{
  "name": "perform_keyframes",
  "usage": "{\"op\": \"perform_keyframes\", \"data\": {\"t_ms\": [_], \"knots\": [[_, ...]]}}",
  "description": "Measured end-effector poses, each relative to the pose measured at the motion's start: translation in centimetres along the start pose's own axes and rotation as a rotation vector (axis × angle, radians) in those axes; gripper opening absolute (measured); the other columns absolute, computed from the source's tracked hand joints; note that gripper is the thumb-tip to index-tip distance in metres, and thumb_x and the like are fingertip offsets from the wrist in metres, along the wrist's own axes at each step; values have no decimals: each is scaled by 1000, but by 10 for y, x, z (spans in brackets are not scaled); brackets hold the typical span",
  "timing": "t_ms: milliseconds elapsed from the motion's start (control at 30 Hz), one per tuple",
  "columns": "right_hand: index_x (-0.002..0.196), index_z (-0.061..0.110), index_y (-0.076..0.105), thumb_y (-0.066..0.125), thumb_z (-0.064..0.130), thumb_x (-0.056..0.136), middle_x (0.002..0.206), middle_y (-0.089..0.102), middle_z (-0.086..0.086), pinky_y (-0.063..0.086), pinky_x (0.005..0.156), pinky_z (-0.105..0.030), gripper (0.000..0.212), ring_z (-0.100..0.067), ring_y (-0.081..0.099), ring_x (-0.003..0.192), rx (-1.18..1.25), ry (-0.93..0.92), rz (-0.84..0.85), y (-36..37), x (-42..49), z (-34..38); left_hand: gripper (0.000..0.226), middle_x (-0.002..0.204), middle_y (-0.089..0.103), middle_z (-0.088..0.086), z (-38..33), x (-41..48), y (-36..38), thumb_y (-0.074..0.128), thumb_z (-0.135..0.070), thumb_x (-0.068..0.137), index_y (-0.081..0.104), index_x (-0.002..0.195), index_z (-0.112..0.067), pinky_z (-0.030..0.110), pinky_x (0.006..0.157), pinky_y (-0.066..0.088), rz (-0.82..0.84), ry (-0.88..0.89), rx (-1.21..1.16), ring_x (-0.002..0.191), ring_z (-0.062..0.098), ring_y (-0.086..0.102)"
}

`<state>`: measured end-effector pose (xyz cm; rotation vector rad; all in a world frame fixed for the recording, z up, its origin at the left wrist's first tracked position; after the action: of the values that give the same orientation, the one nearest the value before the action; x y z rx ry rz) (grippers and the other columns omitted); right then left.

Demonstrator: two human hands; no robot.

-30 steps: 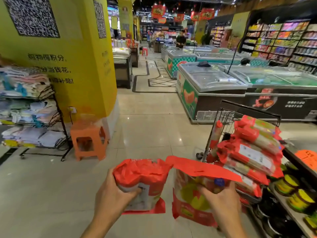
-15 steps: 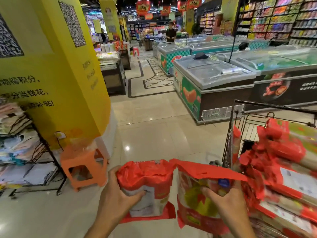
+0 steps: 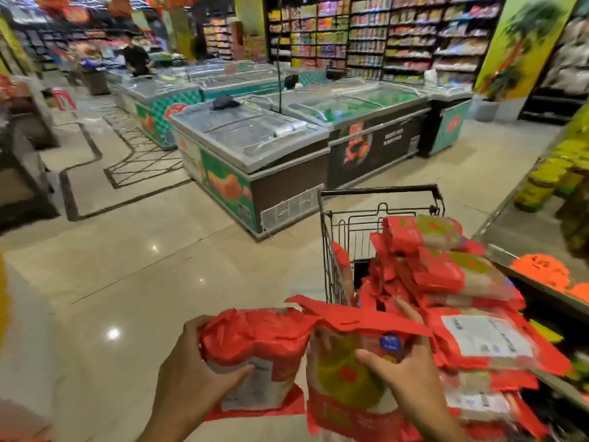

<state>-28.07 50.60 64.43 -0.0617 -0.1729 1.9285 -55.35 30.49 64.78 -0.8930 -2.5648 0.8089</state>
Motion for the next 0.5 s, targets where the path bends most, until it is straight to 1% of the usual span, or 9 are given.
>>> {"op": "perform_keyframes", "data": {"t_ms": [100, 200, 267, 300, 333, 367, 433, 467, 500], "knots": [[116, 34, 57, 88, -11, 63, 111, 68, 13, 50, 77, -5, 76, 9, 69, 89, -35, 25, -150, 2, 23, -9, 97, 105, 58, -29, -9, 78, 31, 94, -59, 37, 30, 109, -71, 33, 83, 55, 131, 141, -1, 93, 13, 66], [106, 32, 60, 87, -9, 66, 106, 70, 7, 52, 73, -9, 63, 11, 68, 82, -55, 47, -348, 6, 37, 0, 102, 115, 54, -21, -30, 148, 55, 92, -63, 45, 21, 118, -71, 36, 89, 55, 265, 312, 6, 98, 16, 64], [100, 29, 60, 85, -14, 65, 98, 70, 11, 50, 71, -6, 61, 15, 66, 79, -62, 59, -471, 5, 42, 9, 96, 120, 61, -14, -46, 185, 66, 79, -73, 42, 33, 126, -59, 38, 90, 53, 338, 403, 23, 103, 21, 65], [99, 26, 61, 84, -18, 63, 92, 71, 12, 49, 71, -4, 61, 16, 65, 77, -67, 53, -544, 2, 42, 16, 95, 121, 64, -11, -54, 201, 72, 72, -74, 42, 41, 128, -50, 37, 89, 53, 366, 449, 17, 104, 22, 66], [99, 22, 62, 83, -20, 62, 89, 73, 11, 50, 72, -4, 59, 16, 65, 76, -83, 49, -607, -1, 42, 21, 93, 119, 65, -11, -62, 216, 78, 69, -71, 42, 43, 128, -45, 35, 87, 53, 400, 495, 3, 103, 23, 66], [102, 17, 64, 84, -19, 61, 93, 73, 7, 52, 78, -10, 58, 15, 65, 79, -104, 51, -662, -4, 41, 23, 89, 115, 64, -13, -71, 229, 85, 71, -66, 43, 41, 125, -48, 35, 84, 53, 436, 545, -13, 100, 22, 66], [112, 11, 65, 87, -15, 62, 105, 71, -5, 52, 88, -30, 60, 4, 67, 89, -113, 59, -752, -8, 36, 21, 84, 109, 56, -22, -91, 250, 99, 78, -50, 46, 34, 118, -57, 35, 80, 54, 498, 654, -61, 95, 18, 64], [112, 13, 64, 87, -14, 63, 107, 70, -5, 51, 89, -37, 61, -3, 67, 93, -122, 59, -801, -9, 33, 19, 85, 108, 53, -26, -101, 257, 106, 80, -43, 47, 33, 116, -58, 35, 79, 54, 524, 701, -89, 94, 15, 63], [109, 20, 64, 87, -13, 63, 106, 69, -2, 50, 89, -40, 61, -6, 65, 94, -134, 57, -847, -8, 33, 18, 86, 108, 52, -27, -110, 263, 114, 81, -39, 47, 34, 116, -57, 34, 79, 54, 546, 735, -113, 94, 13, 62]]}}
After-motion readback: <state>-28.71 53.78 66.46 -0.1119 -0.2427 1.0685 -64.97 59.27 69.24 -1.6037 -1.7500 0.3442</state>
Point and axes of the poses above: each hand's wrist, its own x-axis towards the middle knuckle, its own y-axis out of the palm, z = x × y, the point moved 7 cm from there along x, towards the middle knuckle
